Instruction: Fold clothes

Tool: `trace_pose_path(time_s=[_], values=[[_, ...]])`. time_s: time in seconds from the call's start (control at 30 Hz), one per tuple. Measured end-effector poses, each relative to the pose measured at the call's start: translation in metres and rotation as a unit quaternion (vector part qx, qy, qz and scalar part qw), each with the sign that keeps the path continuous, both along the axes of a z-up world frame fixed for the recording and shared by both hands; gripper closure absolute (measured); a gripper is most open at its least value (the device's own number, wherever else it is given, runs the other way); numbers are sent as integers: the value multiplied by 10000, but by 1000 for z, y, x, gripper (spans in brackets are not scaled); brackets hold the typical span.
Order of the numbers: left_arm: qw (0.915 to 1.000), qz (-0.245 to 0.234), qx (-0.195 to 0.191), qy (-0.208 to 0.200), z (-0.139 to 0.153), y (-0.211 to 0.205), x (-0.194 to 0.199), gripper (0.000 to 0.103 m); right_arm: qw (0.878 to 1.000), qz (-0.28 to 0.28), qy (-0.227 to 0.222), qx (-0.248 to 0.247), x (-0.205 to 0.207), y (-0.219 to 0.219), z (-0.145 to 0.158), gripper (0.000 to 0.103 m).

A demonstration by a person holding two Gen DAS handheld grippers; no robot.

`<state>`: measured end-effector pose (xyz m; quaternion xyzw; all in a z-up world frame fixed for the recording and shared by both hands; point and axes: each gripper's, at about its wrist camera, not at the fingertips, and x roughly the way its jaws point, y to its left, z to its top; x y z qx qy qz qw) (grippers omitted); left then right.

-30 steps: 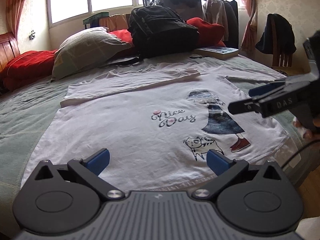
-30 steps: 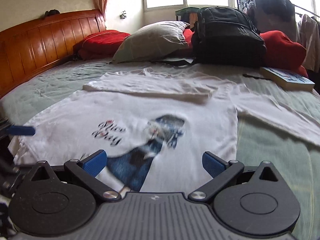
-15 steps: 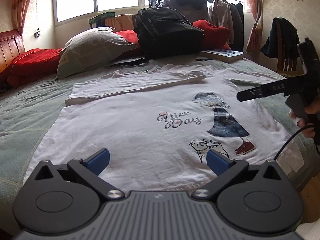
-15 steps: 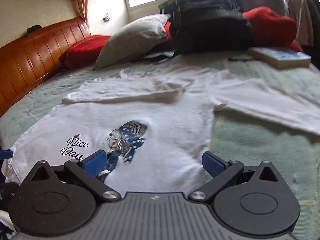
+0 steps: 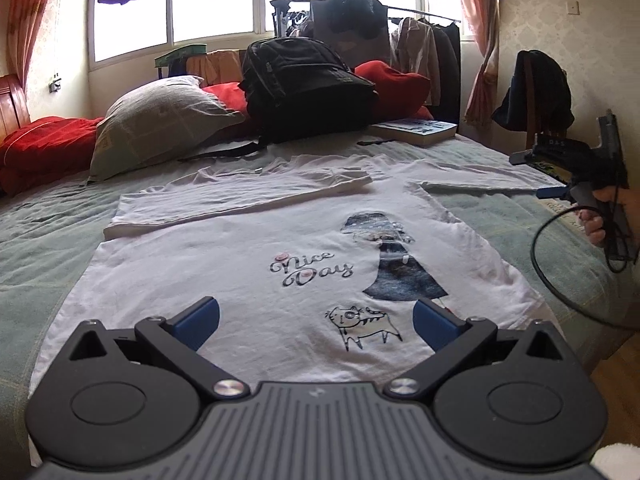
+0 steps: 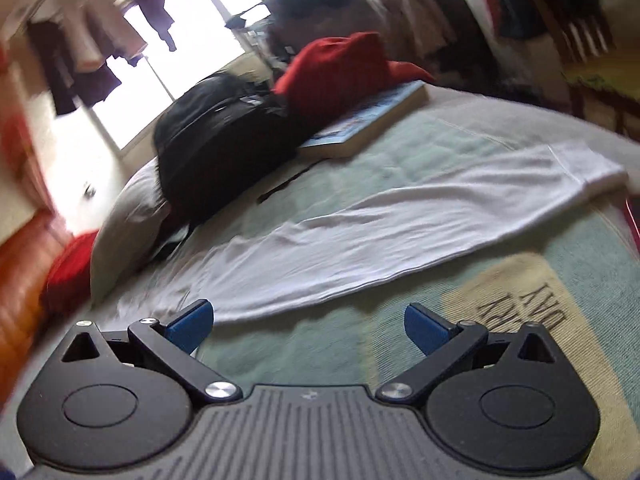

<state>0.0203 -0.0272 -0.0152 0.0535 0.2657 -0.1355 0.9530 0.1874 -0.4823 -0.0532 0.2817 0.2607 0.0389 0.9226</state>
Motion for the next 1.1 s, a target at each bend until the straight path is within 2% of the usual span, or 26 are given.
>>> trace_pose_path(time_s=[0.13,0.37,0.53,0.7,0.93,1.1], values=[[9998,-164,46,-71,3,-9,-5,1,9995,-14,309,80,28,-13,-16,0],[9995,-182,218,98,-6,-19,1,1,9997,115,-73,-203,51,-15,-32,0],[9992,-138,292,219,-13,-22,7,1,9996,9,-252,150,66,-30,-36,0],[9989,-77,349,294,-18,-22,10,1,9976,-314,-392,478,78,-50,-40,0],[9985,61,381,396,-23,-18,17,1,9950,-867,-342,369,93,-77,-39,0],[9981,74,383,469,-27,-18,21,1,9919,-1052,-493,514,95,-88,-44,0]])
